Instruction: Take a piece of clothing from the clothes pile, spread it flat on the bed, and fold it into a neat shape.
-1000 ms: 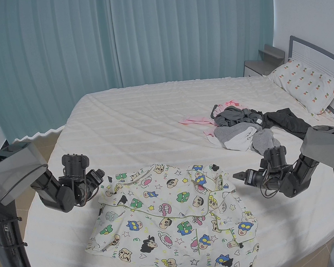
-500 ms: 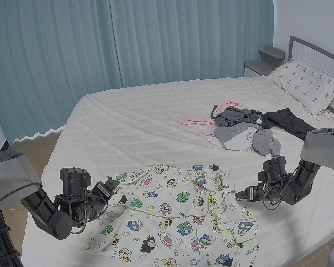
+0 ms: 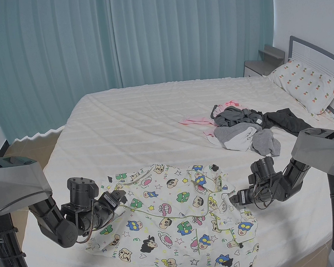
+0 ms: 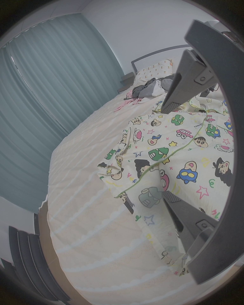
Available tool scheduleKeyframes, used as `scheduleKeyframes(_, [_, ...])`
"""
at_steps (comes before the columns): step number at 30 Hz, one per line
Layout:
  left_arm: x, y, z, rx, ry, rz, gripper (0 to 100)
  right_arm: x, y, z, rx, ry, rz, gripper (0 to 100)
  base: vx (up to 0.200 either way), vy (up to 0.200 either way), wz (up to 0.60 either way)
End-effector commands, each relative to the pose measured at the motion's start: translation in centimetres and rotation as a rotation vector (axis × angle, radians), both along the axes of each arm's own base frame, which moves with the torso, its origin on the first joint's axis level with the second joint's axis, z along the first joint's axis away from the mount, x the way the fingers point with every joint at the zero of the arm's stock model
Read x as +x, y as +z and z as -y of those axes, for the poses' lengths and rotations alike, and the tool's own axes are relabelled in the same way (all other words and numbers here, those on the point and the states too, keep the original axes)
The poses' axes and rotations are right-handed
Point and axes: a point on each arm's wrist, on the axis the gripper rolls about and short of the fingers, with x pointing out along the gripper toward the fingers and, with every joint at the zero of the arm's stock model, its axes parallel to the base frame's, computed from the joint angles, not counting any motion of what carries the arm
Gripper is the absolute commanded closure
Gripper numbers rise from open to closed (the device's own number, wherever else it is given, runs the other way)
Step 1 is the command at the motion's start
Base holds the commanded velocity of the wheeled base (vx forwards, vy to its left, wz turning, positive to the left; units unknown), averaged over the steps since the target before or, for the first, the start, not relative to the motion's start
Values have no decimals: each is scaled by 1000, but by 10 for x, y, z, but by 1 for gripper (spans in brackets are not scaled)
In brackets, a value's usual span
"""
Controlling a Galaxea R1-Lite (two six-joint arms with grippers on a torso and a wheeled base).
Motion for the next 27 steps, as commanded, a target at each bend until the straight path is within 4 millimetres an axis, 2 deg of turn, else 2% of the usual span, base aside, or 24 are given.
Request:
scheduleKeyframes(1, [-1, -5, 0, 8, 0, -16, 0, -1, 1, 6, -6, -18, -3, 0, 0, 0, 0])
scheduleKeyframes(6, [-1, -5, 2, 5, -4, -4, 0, -1, 0, 14, -22, -44, -5, 0, 0, 0, 0])
scheduleKeyframes(10, [-2, -5, 2, 3, -7, 0, 0, -5, -2, 13, -48, -9, -12, 0, 0, 0, 0])
scheduleKeyframes(13, [-2, -6, 3, 4, -8, -1, 0, -5, -2, 10, -60, 14, -6, 0, 0, 0, 0])
scheduleKeyframes(19, [-3, -8, 2, 5, -6, -1, 0, -9, -1, -14, -75, 97, 2, 0, 0, 0, 0])
scheduleKeyframes(22, [-3, -8, 2, 5, -7, -1, 0, -9, -3, -16, -85, 107, -19, 0, 0, 0, 0])
scheduleKeyframes(23, [-3, -8, 2, 5, -7, -1, 0, -9, -3, -16, -85, 107, -19, 100, 0, 0, 0])
scheduleKeyframes(27, [-3, -8, 2, 5, -6, -1, 0, -9, -1, -15, -88, 103, -45, 100, 0, 0, 0])
